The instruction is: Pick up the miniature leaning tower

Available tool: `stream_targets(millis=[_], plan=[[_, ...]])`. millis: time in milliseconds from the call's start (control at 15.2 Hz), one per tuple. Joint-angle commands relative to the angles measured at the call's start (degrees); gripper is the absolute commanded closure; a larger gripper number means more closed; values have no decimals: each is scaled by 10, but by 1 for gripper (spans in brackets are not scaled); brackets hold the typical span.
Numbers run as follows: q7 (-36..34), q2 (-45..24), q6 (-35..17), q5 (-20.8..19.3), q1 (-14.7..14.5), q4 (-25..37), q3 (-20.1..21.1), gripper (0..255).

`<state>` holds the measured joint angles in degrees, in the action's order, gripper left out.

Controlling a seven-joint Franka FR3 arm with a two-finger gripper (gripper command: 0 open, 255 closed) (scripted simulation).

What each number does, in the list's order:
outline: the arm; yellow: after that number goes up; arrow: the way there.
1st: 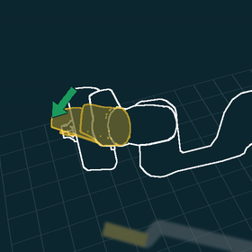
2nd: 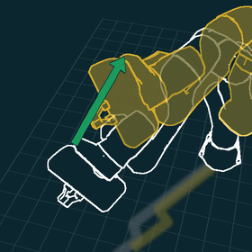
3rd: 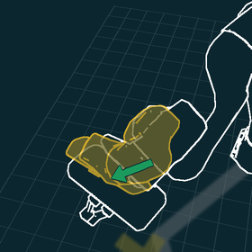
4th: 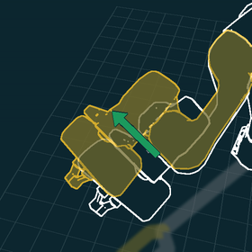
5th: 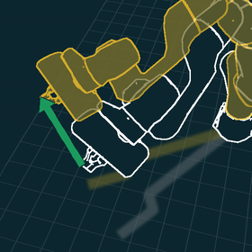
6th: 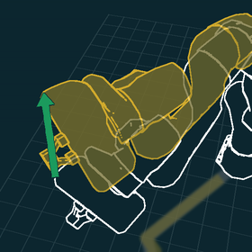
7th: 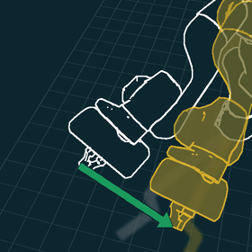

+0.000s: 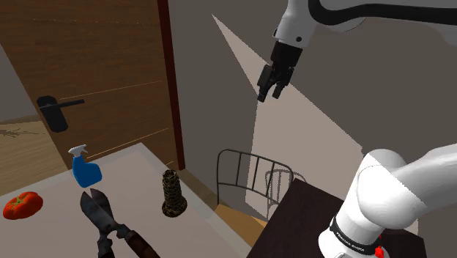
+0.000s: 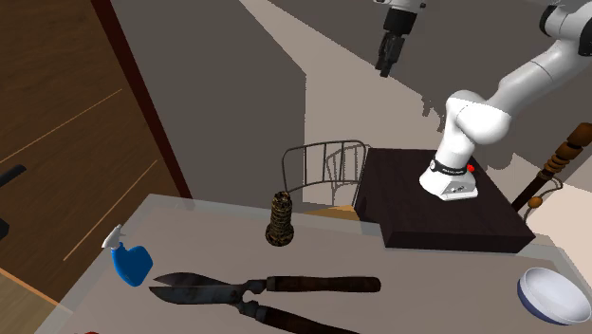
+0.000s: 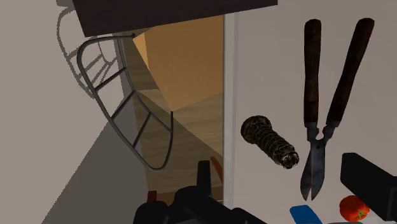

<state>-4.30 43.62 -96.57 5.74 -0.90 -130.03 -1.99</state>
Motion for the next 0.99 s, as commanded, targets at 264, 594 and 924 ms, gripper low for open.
stream_targets(millis=[264,594,924], plan=[[-20,-48,-66,9,-7,-20,26,0],[-47,-123,-145,15,-15,-29,59,0],[-76,-211,-219,13,-20,-18,89,0]])
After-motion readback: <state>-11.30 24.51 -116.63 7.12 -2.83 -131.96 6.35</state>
